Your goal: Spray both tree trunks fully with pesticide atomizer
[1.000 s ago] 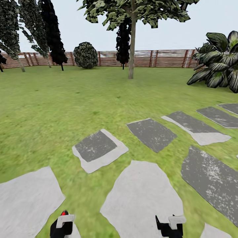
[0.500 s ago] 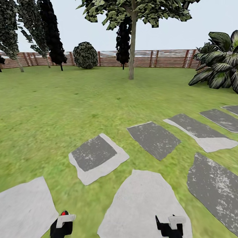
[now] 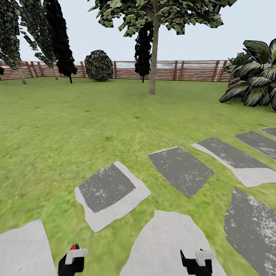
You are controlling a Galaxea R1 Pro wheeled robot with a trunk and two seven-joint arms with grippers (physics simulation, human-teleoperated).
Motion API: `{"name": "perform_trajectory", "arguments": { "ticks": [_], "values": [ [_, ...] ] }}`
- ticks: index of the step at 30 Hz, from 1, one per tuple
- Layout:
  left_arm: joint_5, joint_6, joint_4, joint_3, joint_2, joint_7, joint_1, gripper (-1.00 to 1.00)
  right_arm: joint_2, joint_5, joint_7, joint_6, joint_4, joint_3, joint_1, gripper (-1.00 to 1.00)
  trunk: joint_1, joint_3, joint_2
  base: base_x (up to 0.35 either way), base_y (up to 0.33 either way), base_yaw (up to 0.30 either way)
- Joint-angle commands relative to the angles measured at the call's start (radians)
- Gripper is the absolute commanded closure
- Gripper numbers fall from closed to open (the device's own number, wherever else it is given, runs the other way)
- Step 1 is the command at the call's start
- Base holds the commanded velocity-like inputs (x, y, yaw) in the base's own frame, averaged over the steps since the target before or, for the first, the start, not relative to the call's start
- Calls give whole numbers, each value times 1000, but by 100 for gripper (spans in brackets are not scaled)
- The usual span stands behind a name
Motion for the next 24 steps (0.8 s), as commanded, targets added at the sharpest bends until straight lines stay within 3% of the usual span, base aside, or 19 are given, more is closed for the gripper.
{"name": "perform_trajectory", "arguments": {
  "ticks": [1,24],
  "values": [
    [0,0,0,0,0,0,0,100,0,0,0,0,0,0,0,-100,0,0,0,339,0,0],
    [-1,0,0,0,0,0,0,100,0,0,0,0,0,0,0,-100,0,0,0,339,0,0]
  ]
}}
